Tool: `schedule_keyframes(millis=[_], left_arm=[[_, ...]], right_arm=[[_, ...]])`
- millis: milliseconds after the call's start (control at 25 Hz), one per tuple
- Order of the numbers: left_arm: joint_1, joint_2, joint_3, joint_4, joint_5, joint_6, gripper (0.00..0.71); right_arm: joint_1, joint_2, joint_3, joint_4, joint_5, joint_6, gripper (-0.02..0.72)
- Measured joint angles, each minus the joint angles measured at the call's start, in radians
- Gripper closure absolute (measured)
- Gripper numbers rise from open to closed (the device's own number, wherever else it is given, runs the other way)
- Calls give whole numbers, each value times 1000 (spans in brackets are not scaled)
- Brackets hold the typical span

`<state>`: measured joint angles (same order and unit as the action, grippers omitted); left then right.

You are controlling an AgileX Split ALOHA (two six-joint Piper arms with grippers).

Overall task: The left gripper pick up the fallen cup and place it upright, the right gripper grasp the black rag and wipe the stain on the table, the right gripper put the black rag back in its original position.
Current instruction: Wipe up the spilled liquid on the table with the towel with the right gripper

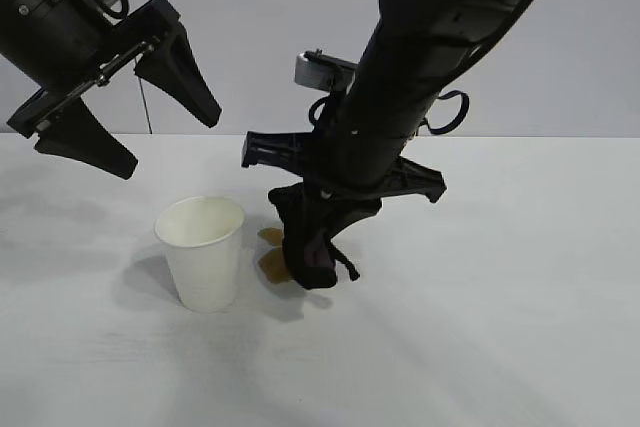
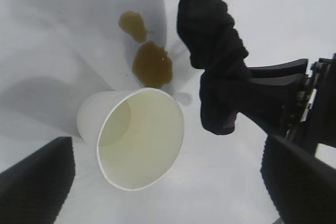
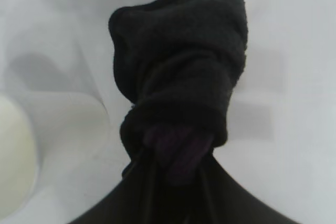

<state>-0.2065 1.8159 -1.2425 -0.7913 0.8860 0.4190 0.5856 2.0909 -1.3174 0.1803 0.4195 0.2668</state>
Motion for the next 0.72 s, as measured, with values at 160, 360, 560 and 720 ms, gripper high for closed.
schedule_keyframes(millis=[160, 360, 560, 720], left_arm=[[0, 0, 0, 0, 0, -1, 17], [0, 0, 0, 0, 0, -1, 17], [0, 0, 0, 0, 5, -1, 17], [0, 0, 0, 0, 5, -1, 17]], right_arm=[[0, 33, 0, -1, -18, 0, 605], [-4, 44, -5, -58, -33, 37, 605], [-48, 51, -11, -138, -55, 141, 605], [-81, 69, -56, -162, -32, 164, 605]])
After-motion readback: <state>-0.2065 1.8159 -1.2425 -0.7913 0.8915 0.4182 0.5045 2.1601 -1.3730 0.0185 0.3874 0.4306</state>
